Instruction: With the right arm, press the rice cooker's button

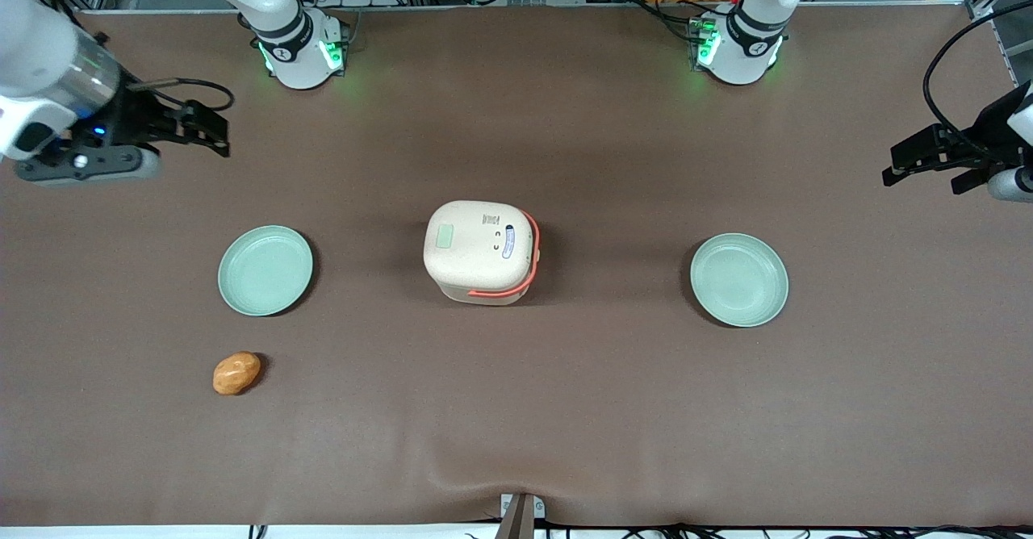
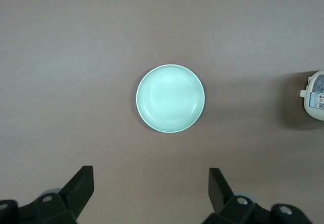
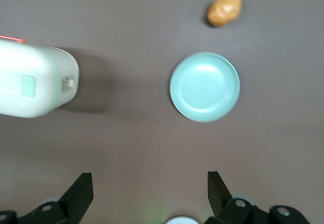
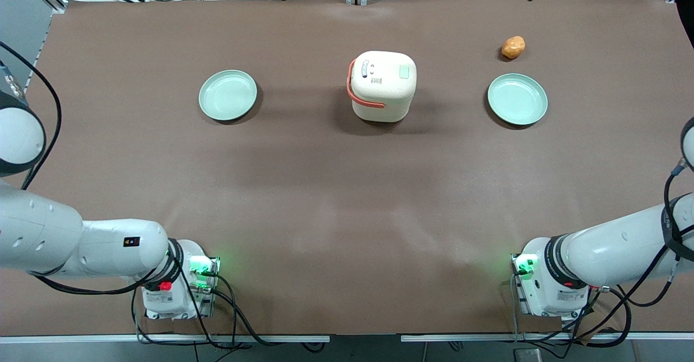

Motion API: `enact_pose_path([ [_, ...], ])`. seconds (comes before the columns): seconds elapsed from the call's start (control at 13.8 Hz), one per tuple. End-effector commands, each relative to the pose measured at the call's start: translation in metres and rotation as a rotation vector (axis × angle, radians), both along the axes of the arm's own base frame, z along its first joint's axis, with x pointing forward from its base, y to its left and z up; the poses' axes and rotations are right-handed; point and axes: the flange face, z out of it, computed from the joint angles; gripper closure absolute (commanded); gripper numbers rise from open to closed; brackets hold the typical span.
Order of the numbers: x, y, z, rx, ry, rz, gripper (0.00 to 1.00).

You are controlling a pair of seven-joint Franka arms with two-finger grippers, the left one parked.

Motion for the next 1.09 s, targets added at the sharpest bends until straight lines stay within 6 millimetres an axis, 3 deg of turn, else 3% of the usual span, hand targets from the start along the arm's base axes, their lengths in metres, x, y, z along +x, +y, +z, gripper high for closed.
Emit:
enact_pose_path([
  [0.0, 0.009, 0.057, -0.02, 0.013, -0.022, 0.076, 0.4],
  [0.14, 0.011, 0.099, -0.043, 0.039, 0.002, 0.039, 0.73],
  [0.36, 0.017, 0.153, -0.078, 0.119, 0.034, -0.103, 1.0],
  [0.72, 0.024, 0.211, -0.147, 0.109, 0.042, -0.06, 1.0],
  [0.87, 0.023, 0.227, -0.175, 0.09, 0.061, -0.044, 1.0],
  [1.01, 0.026, 0.235, -0.192, 0.092, 0.05, -0.042, 1.0],
])
